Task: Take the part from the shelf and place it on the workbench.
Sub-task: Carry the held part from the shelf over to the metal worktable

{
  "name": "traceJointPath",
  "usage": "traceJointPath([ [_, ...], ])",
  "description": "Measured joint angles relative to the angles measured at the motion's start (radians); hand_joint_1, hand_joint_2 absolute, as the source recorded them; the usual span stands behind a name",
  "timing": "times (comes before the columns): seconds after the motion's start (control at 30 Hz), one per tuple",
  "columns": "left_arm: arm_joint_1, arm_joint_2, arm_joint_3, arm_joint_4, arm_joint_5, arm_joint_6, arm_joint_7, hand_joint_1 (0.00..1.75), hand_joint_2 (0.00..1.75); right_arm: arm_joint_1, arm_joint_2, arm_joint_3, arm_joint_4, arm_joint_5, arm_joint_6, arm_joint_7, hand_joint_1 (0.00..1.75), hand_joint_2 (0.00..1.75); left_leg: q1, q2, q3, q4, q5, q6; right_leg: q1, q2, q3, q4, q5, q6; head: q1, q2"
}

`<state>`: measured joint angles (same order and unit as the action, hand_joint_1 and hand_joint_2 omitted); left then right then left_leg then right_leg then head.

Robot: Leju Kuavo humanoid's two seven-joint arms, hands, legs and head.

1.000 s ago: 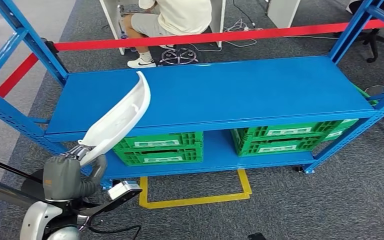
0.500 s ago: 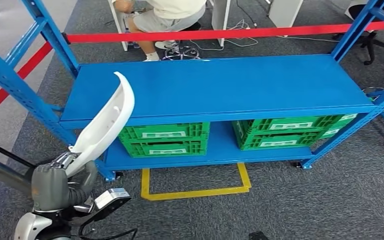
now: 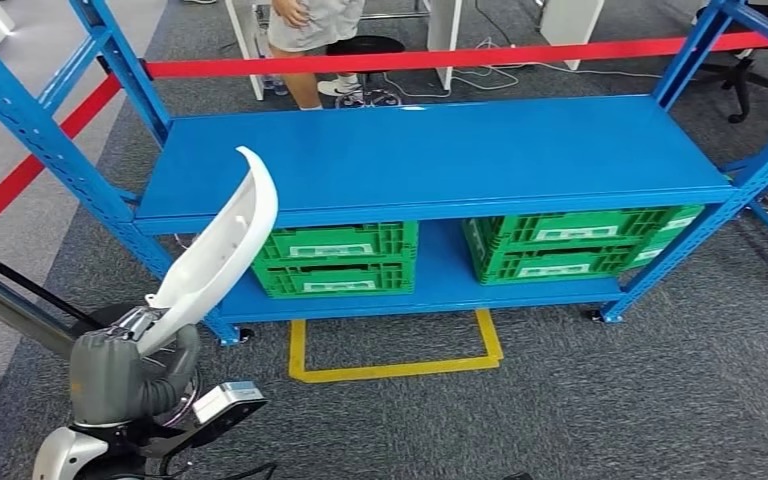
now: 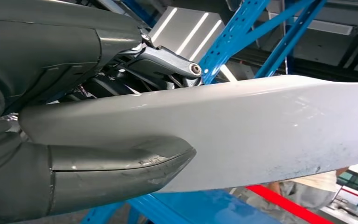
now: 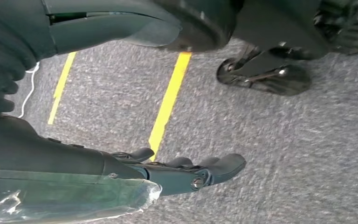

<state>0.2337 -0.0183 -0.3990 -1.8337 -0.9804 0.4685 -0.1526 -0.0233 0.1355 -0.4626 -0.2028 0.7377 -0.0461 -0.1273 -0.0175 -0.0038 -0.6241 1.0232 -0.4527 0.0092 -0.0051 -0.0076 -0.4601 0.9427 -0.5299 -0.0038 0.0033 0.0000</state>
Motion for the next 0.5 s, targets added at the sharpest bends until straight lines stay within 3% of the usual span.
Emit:
traceJointPath([
  [0.07, 0.0, 0.003, 0.0, 0.0, 0.001, 0.0, 0.0, 1.75, 1.75, 0.0, 0.0, 0.0, 0.0, 0.0, 0.0, 0.0, 0.0, 1.75, 0.009, 0.001, -0.028, 0.109, -0.102, -0.013, 0.0, -0.005, -0.02, 0.001, 0.019, -0.009, -0.004, 0.0],
  [0.1, 0.0, 0.004, 0.0, 0.0, 0.001, 0.0, 0.0, 1.75, 1.75, -0.001, 0.0, -0.001, 0.0, 0.0, 0.0, 0.0, 0.0, 1.75, 0.014, 0.001, -0.041, 0.174, -0.141, -0.018, 0.001, -0.007, -0.031, 0.004, 0.029, -0.009, -0.004, 0.0],
  [0.13, 0.0, 0.004, 0.0, 0.0, 0.001, 0.0, 0.0, 1.75, 1.75, -0.001, 0.0, -0.001, 0.0, 0.0, 0.0, 0.0, 0.0, 1.75, 0.018, 0.001, -0.045, 0.224, -0.156, -0.022, 0.002, -0.008, -0.044, 0.008, 0.039, -0.008, -0.005, 0.0],
  [0.17, 0.0, 0.005, 0.0, 0.0, 0.002, 0.0, 0.0, 1.75, 1.75, -0.001, 0.0, -0.001, 0.0, 0.0, 0.0, 0.0, 0.0, 1.75, 0.021, 0.001, -0.037, 0.245, -0.148, -0.025, 0.002, -0.01, -0.058, 0.014, 0.048, -0.007, -0.005, 0.0],
  [0.2, 0.0, 0.006, 0.0, 0.0, 0.002, 0.0, 0.0, 1.75, 1.75, 0.0, 0.0, -0.001, 0.0, 0.0, 0.0, 0.0, 0.0, 1.75, 0.024, 0.001, -0.012, 0.229, -0.123, -0.027, 0.002, -0.01, -0.074, 0.02, 0.055, -0.005, -0.005, 0.0],
  [0.27, 0.0, 0.007, 0.0, 0.0, 0.003, 0.0, 0.0, 1.75, 1.75, -0.001, 0.0, -0.001, 0.0, 0.0, 0.001, -0.001, 0.0, 1.75, 0.028, 0.001, 0.077, 0.11, -0.076, -0.025, 0.002, -0.01, -0.1, 0.033, 0.066, 0.002, -0.005, 0.0],
  [0.33, 0.0, 0.007, 0.0, 0.0, 0.005, 0.003, 0.0, 1.75, 1.75, -0.001, 0.0, -0.001, 0.0, -0.001, 0.002, -0.005, 0.0, 1.75, 0.026, 0.0, 0.15, -0.012, -0.07, -0.018, 0.003, -0.01, -0.118, 0.042, 0.078, 0.012, -0.004, 0.0],
  [0.37, 0.0, 0.007, 0.0, 0.0, 0.007, 0.005, 0.0, 1.75, 1.75, -0.001, 0.0, -0.002, 0.0, -0.002, 0.002, -0.008, 0.0, 1.75, 0.022, -0.001, 0.163, -0.042, -0.075, -0.012, 0.002, -0.01, -0.126, 0.043, 0.087, 0.019, -0.004, 0.0],
  [0.43, 0.0, 0.008, 0.0, 0.0, 0.01, 0.01, 0.0, 1.75, 1.75, 0.001, 0.0, -0.004, 0.001, -0.004, 0.002, -0.014, 0.0, 1.75, 0.018, 0.0, 0.155, -0.058, -0.066, 0.003, -0.003, -0.009, -0.139, 0.043, 0.101, 0.034, -0.004, 0.0],
  [0.47, 0.001, 0.008, 0.0, 0.0, 0.013, 0.012, -0.001, 1.75, 1.75, 0.002, 0.0, -0.006, 0.001, -0.007, 0.001, -0.017, 0.0, 1.75, 0.017, 0.002, 0.148, -0.063, -0.056, 0.012, -0.006, -0.008, -0.148, 0.049, 0.092, 0.04, -0.004, 0.0],
  [0.5, 0.0, 0.008, 0.0, 0.0, 0.019, 0.013, -0.002, 1.75, 1.75, 0.005, 0.0, -0.01, 0.001, -0.011, 0.0, -0.019, 0.0, 1.75, 0.017, 0.004, 0.139, -0.067, -0.046, 0.021, -0.007, -0.004, -0.16, 0.07, 0.065, 0.044, -0.003, 0.0],
])
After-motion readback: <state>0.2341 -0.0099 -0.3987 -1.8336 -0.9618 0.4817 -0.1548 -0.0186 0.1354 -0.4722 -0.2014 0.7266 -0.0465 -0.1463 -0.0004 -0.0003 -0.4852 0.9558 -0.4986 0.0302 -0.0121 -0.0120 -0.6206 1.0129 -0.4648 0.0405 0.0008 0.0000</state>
